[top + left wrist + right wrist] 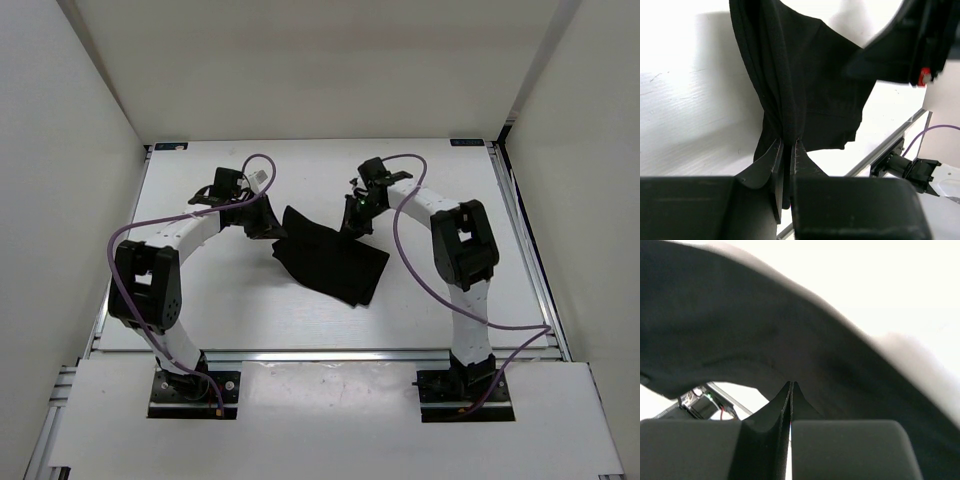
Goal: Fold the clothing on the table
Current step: Fold the skirt
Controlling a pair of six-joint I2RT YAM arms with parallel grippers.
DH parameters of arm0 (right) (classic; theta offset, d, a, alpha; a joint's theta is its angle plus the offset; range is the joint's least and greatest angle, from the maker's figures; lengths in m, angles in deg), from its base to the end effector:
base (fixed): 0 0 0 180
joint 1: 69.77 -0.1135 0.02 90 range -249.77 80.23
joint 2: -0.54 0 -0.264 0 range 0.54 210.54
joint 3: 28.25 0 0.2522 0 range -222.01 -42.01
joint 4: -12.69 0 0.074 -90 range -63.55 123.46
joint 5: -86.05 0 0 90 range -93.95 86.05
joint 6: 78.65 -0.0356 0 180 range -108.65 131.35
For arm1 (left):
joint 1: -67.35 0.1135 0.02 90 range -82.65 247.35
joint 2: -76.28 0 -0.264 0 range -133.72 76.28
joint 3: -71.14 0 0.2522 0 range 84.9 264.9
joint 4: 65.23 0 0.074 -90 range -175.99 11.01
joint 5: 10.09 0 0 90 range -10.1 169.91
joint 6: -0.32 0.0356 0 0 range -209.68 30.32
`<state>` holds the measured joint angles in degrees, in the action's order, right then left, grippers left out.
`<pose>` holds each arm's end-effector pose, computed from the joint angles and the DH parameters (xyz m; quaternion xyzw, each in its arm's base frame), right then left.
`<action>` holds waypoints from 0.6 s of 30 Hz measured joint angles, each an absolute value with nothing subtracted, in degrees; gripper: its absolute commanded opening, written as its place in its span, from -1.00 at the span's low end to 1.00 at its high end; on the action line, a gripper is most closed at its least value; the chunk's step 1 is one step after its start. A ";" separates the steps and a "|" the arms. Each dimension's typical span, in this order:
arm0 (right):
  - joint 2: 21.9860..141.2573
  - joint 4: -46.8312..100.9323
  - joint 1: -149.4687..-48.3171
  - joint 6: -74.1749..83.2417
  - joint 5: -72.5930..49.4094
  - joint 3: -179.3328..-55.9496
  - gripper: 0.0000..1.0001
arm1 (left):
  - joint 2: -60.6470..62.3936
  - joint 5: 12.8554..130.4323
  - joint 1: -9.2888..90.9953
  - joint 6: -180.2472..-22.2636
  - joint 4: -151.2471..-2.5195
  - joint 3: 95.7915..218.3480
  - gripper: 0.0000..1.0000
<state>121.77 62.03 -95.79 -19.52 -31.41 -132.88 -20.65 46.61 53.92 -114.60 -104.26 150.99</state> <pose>0.3897 0.2085 0.1708 -0.0092 0.9513 0.3005 0.0675 0.3367 -0.1005 0.2154 -0.0087 0.9202 -0.3506 0.1737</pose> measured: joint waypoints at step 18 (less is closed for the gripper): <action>128.17 66.57 -96.88 -19.04 -29.38 -138.21 -1.00 | -20.21 45.69 53.64 -115.63 -104.24 150.99 -1.00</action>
<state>128.17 66.57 -96.88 -19.04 -29.38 -138.21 -20.21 45.69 53.64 -115.63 -104.24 150.99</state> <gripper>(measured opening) 0.003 0.157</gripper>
